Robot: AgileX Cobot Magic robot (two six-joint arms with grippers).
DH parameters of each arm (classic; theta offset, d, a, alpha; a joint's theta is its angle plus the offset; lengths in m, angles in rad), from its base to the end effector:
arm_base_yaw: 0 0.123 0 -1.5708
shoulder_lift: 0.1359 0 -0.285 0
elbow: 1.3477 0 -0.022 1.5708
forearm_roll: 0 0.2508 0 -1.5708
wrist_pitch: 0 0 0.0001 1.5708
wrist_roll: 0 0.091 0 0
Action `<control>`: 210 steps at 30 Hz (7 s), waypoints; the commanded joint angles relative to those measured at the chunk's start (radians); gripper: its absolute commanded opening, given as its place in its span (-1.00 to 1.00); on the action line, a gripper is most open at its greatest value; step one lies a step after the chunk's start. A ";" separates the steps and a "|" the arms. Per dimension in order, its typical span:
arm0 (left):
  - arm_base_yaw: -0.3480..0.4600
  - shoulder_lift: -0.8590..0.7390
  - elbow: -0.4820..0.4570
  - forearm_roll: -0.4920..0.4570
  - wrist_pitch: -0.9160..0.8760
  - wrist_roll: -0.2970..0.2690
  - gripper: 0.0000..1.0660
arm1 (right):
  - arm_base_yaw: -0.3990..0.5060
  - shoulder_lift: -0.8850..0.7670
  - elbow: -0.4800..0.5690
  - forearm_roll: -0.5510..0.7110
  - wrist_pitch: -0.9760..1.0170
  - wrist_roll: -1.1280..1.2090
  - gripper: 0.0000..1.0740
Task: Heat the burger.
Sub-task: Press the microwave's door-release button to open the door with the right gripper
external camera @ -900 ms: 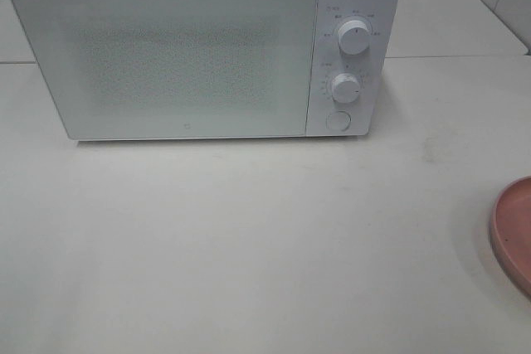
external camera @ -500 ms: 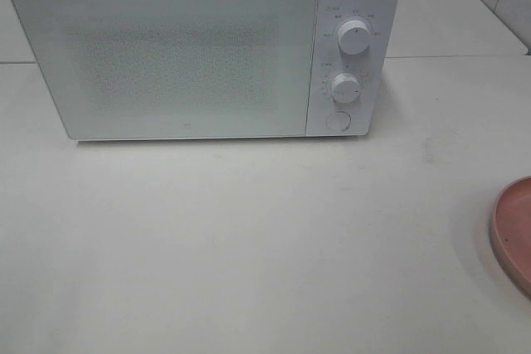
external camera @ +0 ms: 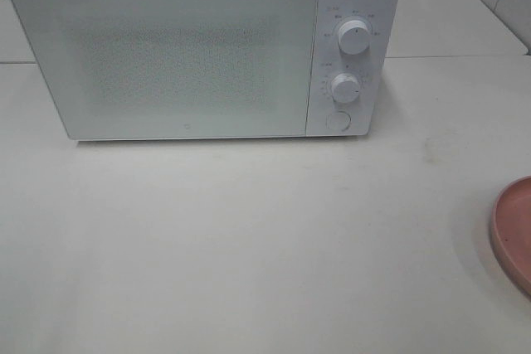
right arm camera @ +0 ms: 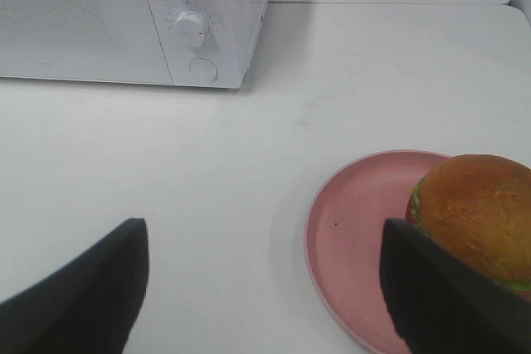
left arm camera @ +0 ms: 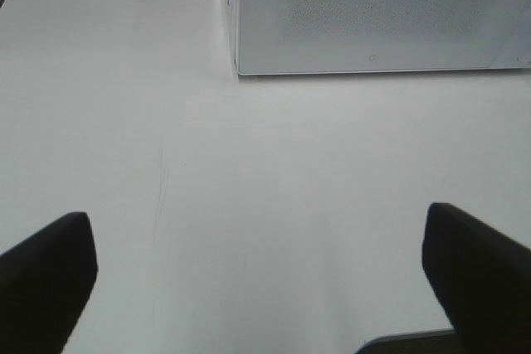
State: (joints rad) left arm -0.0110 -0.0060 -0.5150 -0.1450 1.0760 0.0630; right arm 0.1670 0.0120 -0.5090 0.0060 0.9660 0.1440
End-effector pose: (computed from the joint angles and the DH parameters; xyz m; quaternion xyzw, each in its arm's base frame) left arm -0.0088 -0.0115 0.2808 0.0355 0.8488 -0.0587 0.5243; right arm -0.0005 0.0004 0.2877 -0.0095 0.8284 0.0897 0.5529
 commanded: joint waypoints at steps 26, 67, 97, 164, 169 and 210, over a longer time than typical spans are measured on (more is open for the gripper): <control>0.004 0.000 -0.001 -0.007 -0.004 -0.005 0.87 | -0.009 0.537 -0.015 0.000 -0.168 0.005 0.40; 0.004 0.000 -0.001 -0.007 -0.004 -0.005 0.87 | 0.063 1.327 -0.012 0.079 -1.324 -0.060 0.40; 0.004 0.000 -0.001 -0.007 -0.004 -0.005 0.87 | 0.549 1.733 -0.012 0.819 -2.064 -0.484 0.40; 0.004 0.000 -0.001 -0.007 -0.004 -0.005 0.87 | 0.531 1.937 -0.096 0.788 -1.967 1.159 -1.00; 0.004 0.000 -0.001 -0.007 -0.004 -0.005 0.87 | 0.475 1.975 -0.141 0.698 -1.963 1.197 -1.00; 0.004 0.000 -0.001 -0.007 -0.004 -0.005 0.87 | 0.353 2.123 -0.347 0.591 -1.980 1.290 -1.00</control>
State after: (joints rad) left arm -0.0110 -0.0060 -0.5150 -0.1450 1.0760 0.0630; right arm 0.5280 2.1390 -0.8350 0.6120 -0.9480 1.4240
